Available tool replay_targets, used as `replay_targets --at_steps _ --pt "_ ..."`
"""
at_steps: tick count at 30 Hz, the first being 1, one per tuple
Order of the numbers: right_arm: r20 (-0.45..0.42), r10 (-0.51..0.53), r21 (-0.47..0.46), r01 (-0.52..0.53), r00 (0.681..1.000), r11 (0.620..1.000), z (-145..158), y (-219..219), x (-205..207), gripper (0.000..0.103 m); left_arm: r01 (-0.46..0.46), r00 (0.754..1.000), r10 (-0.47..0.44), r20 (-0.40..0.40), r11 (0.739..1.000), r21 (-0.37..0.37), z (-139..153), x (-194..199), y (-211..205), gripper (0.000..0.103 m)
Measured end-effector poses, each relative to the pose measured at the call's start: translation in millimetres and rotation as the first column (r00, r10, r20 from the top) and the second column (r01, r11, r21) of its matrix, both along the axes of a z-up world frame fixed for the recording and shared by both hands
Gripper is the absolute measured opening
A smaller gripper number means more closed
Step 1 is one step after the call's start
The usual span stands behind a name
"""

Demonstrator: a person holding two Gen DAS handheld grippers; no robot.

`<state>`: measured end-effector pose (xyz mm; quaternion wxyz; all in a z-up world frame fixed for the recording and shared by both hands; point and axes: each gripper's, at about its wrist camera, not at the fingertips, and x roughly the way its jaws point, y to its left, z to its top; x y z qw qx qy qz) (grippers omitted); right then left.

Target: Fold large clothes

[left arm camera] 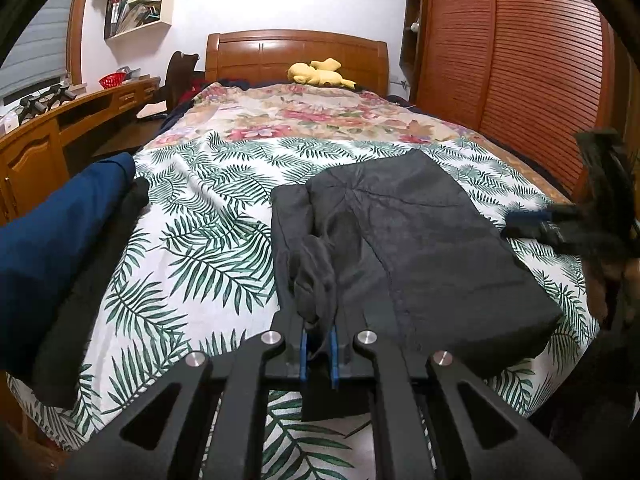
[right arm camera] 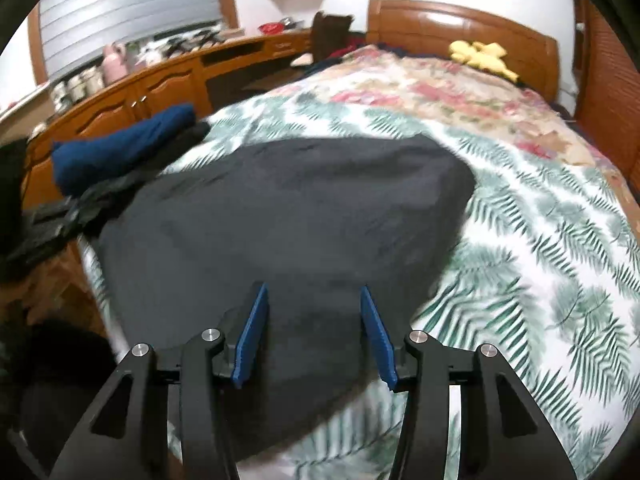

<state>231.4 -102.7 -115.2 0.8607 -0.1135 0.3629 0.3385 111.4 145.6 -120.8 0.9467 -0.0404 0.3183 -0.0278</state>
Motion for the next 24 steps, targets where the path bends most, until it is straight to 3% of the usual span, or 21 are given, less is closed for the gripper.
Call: replay_targets --at_steps 3,8,11,15,24 --pt "0.036 -0.048 -0.014 0.049 0.998 0.999 1 -1 31 0.05 0.002 1.0 -0.002 -0.009 1.0 0.011 -3 1 -2 0.007" --pt "0.023 -0.135 -0.036 0.135 0.991 0.99 -15 3 93 0.052 0.007 1.0 -0.007 -0.02 1.0 0.019 -6 3 -3 0.007" --pt "-0.025 -0.18 -0.05 0.178 0.983 0.983 -36 2 131 0.063 0.008 1.0 -0.007 -0.025 1.0 0.013 -7 3 -2 0.01" --pt "-0.073 -0.182 0.027 0.185 0.981 0.982 -51 -11 143 0.073 0.008 0.999 -0.007 -0.039 1.0 0.024 -4 3 -4 0.012" --pt "-0.082 -0.142 0.004 0.142 0.987 0.99 -56 -8 143 0.075 -0.014 0.999 0.015 -0.036 0.999 0.043 10 -29 1 0.035"
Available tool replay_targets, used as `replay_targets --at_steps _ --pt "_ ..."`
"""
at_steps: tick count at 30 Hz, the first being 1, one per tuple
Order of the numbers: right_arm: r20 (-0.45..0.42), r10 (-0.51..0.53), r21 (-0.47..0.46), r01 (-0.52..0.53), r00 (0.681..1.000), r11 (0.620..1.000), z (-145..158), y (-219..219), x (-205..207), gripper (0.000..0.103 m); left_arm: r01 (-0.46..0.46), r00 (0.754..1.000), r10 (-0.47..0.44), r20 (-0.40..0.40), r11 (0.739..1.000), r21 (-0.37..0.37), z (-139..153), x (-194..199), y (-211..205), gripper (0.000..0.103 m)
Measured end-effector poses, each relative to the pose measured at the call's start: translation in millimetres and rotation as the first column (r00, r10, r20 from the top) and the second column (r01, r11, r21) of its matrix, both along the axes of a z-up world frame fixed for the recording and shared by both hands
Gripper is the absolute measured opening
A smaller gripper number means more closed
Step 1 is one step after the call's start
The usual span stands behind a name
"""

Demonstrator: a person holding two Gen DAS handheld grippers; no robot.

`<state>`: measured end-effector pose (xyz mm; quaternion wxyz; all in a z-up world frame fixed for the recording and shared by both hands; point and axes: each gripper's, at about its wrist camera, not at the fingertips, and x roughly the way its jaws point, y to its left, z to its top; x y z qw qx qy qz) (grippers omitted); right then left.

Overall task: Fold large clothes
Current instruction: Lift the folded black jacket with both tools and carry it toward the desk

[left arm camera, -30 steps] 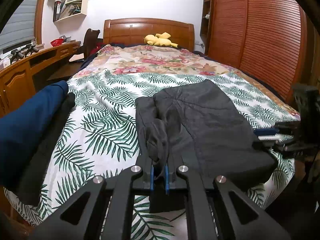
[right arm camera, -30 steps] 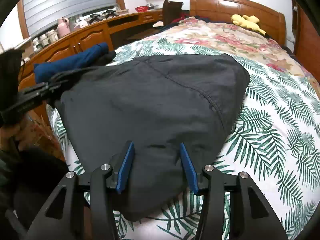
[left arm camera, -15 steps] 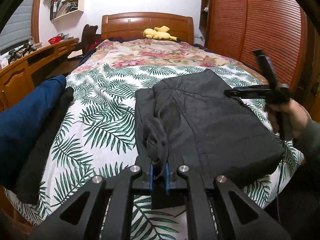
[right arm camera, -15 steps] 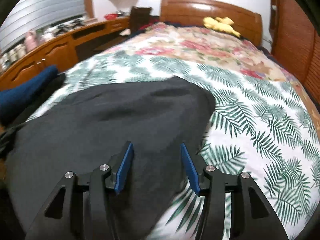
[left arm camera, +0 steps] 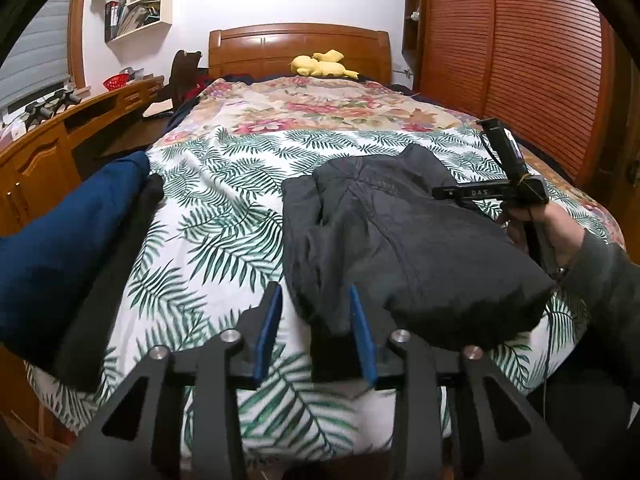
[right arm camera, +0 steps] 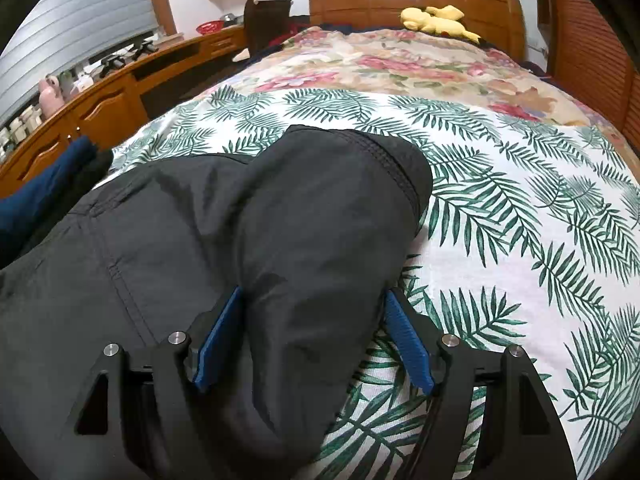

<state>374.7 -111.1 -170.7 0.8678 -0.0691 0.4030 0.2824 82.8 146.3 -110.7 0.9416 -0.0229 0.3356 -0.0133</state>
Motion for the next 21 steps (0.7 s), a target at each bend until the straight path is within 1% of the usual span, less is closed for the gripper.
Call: replay_targets --at_steps 5,11,13,16,21 --pt "-0.011 0.006 0.018 -0.006 1.0 1.0 -1 -2 5 0.078 -0.001 0.999 0.002 -0.037 1.0 0.002 -11 -9 -1 0.037" --pt "-0.035 0.0 0.071 0.002 0.999 0.997 -2 -6 16 0.083 0.015 0.996 -0.017 -0.086 1.0 -0.021 -34 0 -8 0.039" --pt "-0.052 0.001 0.09 0.004 0.999 0.996 -4 -6 21 0.085 0.021 0.995 -0.023 -0.101 0.999 -0.026 -39 4 -11 0.039" --pt "-0.1 0.006 0.129 0.007 0.995 0.992 -11 -8 28 0.086 0.025 0.992 -0.029 -0.122 0.999 -0.028 -47 10 -16 0.039" --pt "-0.124 0.022 0.142 -0.004 0.992 0.99 -15 -5 29 0.086 0.028 0.989 -0.032 -0.146 0.999 -0.03 -56 17 -21 0.04"
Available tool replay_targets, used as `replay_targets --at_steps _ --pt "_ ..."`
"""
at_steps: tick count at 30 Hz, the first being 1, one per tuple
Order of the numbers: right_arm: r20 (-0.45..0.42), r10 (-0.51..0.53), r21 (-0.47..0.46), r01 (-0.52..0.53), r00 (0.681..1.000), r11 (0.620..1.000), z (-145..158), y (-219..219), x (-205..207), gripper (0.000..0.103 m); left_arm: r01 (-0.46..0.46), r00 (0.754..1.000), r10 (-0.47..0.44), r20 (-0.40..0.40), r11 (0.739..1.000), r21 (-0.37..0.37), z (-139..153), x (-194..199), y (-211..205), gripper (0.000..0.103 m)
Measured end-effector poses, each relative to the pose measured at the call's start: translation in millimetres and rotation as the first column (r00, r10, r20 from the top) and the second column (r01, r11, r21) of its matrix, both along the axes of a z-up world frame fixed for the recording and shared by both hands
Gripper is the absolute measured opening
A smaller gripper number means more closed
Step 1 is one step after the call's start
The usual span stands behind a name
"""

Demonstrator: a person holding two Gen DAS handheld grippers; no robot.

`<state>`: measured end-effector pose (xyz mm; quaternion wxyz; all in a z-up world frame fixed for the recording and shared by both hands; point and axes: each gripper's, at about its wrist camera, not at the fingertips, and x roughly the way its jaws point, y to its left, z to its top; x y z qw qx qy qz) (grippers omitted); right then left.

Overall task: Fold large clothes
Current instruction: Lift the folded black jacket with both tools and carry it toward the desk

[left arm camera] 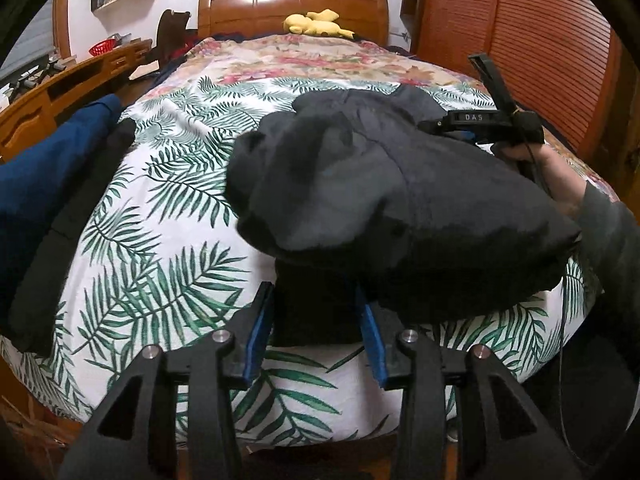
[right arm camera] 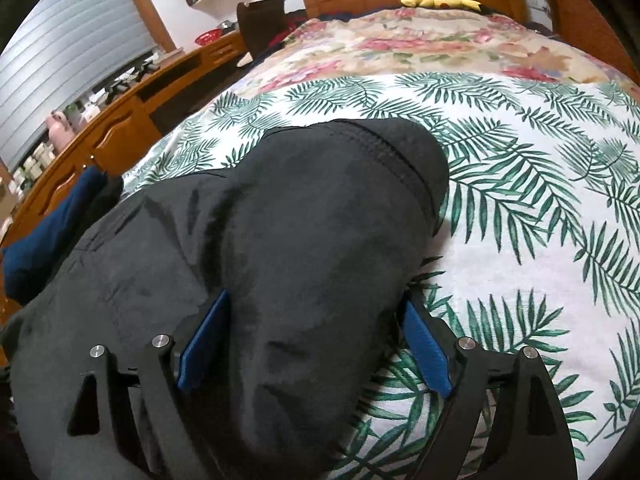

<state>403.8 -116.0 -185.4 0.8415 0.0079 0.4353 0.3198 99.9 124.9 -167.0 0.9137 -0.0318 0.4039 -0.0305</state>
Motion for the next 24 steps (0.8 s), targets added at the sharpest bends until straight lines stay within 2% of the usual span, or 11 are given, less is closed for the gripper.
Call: replay_targets --at_steps 5,8,9,10,12,14,17,21,24 --pt "-0.05 0.03 0.006 -0.029 0.998 1.0 -10 8 1 0.085 -0.014 0.999 0.013 -0.03 0.999 -0.051 -12 4 3 0.04" --pt "-0.065 0.039 0.02 -0.037 0.997 0.999 -9 9 0 0.076 -0.021 1.0 0.019 -0.022 0.997 -0.074 -13 4 4 0.04" --pt "-0.067 0.04 0.025 -0.038 0.997 0.999 -8 8 -1 0.068 -0.019 1.0 0.018 -0.017 0.997 -0.08 -12 4 4 0.04" --pt "-0.067 0.043 0.033 -0.041 0.997 0.999 -7 8 -2 0.064 -0.015 1.0 0.014 -0.012 0.996 -0.085 -11 4 3 0.031" --pt "-0.05 0.044 0.051 -0.042 0.998 0.998 -1 5 -5 0.04 0.001 1.0 0.0 0.006 0.993 -0.114 -9 4 4 0.018" --pt "-0.013 0.037 0.065 -0.036 0.999 0.997 10 4 -10 0.029 0.003 0.999 0.002 0.04 0.992 -0.127 -2 -1 6 0.014" --pt "0.098 0.01 0.078 -0.017 0.995 0.997 35 5 -28 0.025 0.005 0.995 0.012 0.1 0.986 -0.167 14 -8 14 0.01" --pt "0.179 0.001 0.099 -0.019 0.984 0.995 63 15 -41 0.023 0.006 0.986 0.018 0.165 0.99 -0.144 34 -15 28 0.008" --pt "0.226 0.023 0.097 -0.046 0.974 0.994 91 39 -50 0.022 -0.006 0.977 0.034 0.209 0.991 -0.134 48 -21 49 0.007"
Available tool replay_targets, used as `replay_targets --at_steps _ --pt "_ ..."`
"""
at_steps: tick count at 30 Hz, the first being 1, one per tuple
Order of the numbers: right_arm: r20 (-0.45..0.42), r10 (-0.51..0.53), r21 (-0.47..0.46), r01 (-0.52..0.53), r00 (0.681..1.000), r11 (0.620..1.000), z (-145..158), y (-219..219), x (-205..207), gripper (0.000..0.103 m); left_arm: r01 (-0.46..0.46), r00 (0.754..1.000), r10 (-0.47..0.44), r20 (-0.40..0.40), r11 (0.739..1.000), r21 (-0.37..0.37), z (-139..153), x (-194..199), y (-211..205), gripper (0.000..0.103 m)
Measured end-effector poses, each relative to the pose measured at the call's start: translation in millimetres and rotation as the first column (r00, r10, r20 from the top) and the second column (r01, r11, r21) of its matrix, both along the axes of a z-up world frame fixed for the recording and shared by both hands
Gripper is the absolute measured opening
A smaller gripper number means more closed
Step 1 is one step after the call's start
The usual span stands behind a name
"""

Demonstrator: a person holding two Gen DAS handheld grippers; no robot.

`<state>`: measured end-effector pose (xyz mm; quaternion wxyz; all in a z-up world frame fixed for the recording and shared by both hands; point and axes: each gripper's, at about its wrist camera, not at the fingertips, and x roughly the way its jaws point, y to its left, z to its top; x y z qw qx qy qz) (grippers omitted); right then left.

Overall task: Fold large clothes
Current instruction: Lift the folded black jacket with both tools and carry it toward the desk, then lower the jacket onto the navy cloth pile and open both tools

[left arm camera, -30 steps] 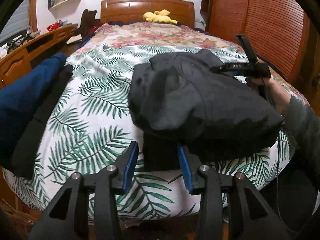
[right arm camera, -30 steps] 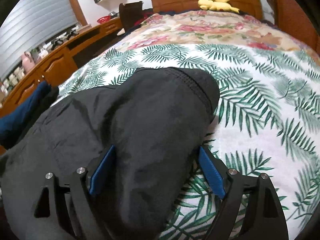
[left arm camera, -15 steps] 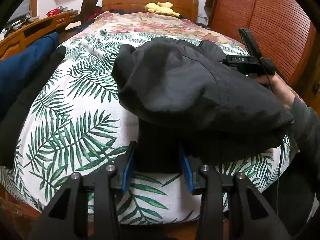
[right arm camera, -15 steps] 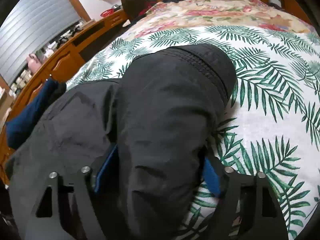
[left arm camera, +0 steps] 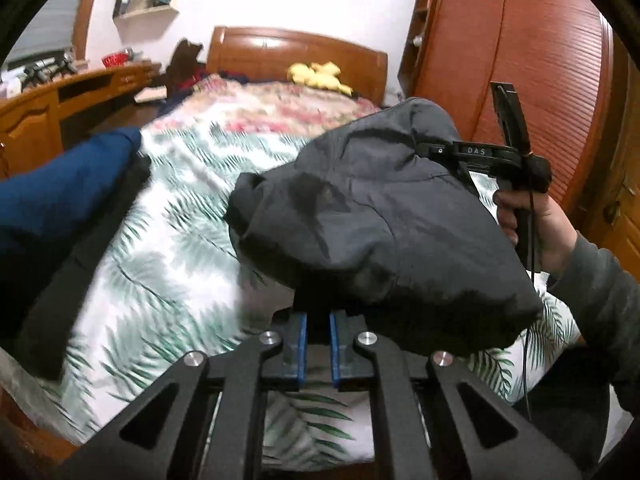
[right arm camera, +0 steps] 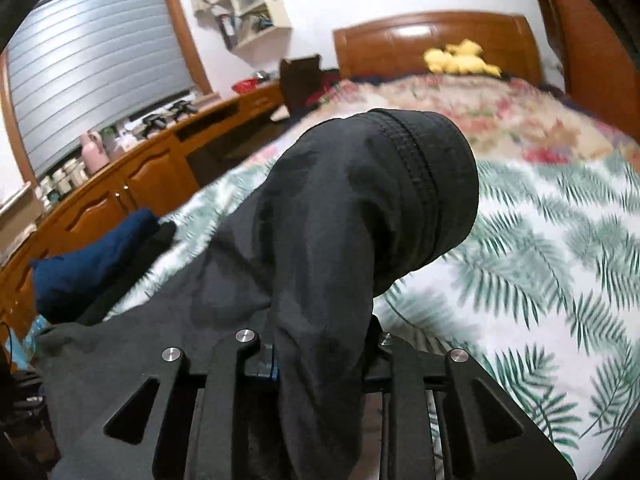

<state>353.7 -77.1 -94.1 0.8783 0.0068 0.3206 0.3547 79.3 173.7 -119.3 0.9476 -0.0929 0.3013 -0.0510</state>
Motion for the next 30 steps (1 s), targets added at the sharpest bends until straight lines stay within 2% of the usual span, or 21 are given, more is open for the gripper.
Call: replay_targets --at_steps 5,8,11,15,19,21,23,24,27,30 --pt "0.088 0.066 -0.022 -0.064 0.994 0.998 49 63 -12 0.021 -0.074 0.993 0.071 0.091 0.997 0.035 43 -11 59 0.006" --pt "0.125 0.115 -0.009 -0.114 0.986 0.993 80 119 -16 0.021 -0.147 0.98 0.135 0.147 0.986 0.075 74 -20 101 0.005" --pt "0.14 0.154 0.001 -0.156 0.978 0.988 98 172 -16 0.021 -0.227 0.961 0.207 0.186 0.969 0.097 100 -32 142 0.005" --pt "0.146 0.218 0.031 -0.225 0.965 0.974 123 263 -21 0.021 -0.359 0.92 0.322 0.225 0.921 0.152 130 -52 200 0.005" --pt "0.12 0.29 0.052 -0.298 0.949 0.953 134 347 -31 0.021 -0.478 0.871 0.436 0.226 0.858 0.189 139 -78 255 0.005" --pt "0.104 0.312 0.036 -0.317 0.944 0.948 130 381 -39 0.021 -0.527 0.848 0.488 0.209 0.822 0.216 135 -87 279 0.005" --pt "0.058 0.318 0.026 -0.32 0.946 0.947 116 412 -47 0.021 -0.563 0.826 0.536 0.176 0.801 0.203 123 -91 299 0.005" --pt "0.034 0.335 0.0 -0.335 0.942 0.942 104 431 -52 0.021 -0.574 0.819 0.553 0.155 0.795 0.199 113 -87 306 0.005" --pt "0.021 0.387 -0.162 -0.379 0.922 0.911 62 465 -66 0.023 -0.587 0.807 0.585 0.074 0.786 0.194 84 -87 321 0.005" --pt "-0.056 0.368 -0.249 -0.37 0.928 0.895 28 473 -60 0.031 -0.605 0.793 0.607 0.047 0.776 0.177 67 -86 325 0.005"
